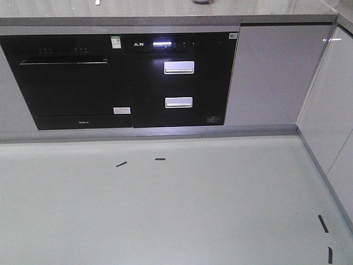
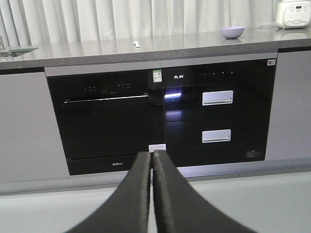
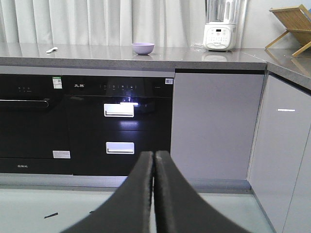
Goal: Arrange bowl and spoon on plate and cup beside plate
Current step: 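Continue driving forward toward the counter holding the spoon and bowl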
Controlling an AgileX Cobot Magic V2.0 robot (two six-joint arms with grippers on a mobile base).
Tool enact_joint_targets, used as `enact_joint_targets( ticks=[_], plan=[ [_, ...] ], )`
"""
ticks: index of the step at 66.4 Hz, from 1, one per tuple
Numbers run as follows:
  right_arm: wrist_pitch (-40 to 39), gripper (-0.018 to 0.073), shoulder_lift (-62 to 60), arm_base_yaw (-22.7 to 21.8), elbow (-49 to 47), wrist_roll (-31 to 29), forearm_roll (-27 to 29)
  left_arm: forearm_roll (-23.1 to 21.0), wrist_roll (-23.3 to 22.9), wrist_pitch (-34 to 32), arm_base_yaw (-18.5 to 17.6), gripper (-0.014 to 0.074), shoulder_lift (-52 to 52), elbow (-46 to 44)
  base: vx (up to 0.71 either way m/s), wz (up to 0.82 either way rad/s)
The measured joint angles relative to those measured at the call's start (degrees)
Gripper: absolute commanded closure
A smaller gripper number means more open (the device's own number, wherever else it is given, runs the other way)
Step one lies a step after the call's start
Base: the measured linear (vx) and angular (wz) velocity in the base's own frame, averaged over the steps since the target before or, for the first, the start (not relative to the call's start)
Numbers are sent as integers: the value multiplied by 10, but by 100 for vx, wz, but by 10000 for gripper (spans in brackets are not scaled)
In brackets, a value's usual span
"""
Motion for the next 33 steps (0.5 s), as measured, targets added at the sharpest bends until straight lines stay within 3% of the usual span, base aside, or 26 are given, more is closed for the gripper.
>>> enact_joint_targets(
  ticks=[33],
  plan=[
    [0,562,0,0,0,0,0,0,0,0,0,603,0,0,11,4]
  ],
)
